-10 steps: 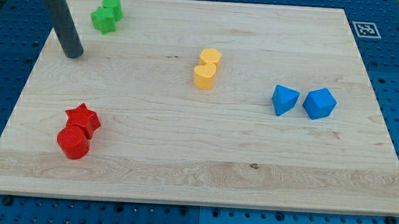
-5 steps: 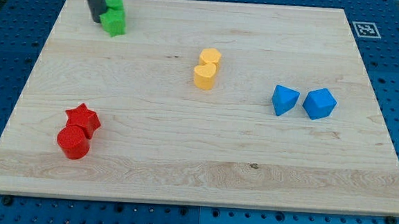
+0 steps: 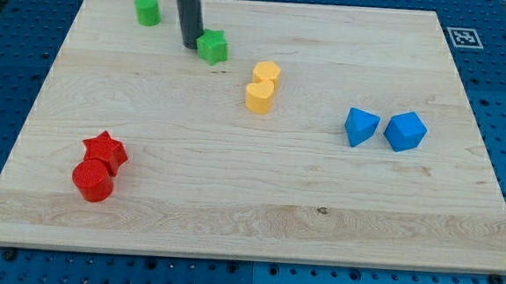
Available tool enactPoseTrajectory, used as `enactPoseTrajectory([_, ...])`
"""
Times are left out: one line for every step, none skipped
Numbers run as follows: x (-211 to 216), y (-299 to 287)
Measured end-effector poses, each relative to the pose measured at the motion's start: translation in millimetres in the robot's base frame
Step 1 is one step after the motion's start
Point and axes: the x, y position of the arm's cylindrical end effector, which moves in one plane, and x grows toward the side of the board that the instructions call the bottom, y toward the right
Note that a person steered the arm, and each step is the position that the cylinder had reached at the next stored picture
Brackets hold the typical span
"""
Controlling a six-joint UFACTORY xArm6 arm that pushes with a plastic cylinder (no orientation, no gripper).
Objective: Push the green star above the yellow heart
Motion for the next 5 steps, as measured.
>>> enactPoseTrajectory([16,5])
enactPoseTrajectory([19,36])
enactPoseTrajectory([18,86])
enactPoseTrajectory([16,133])
enactPoseTrajectory([-7,160])
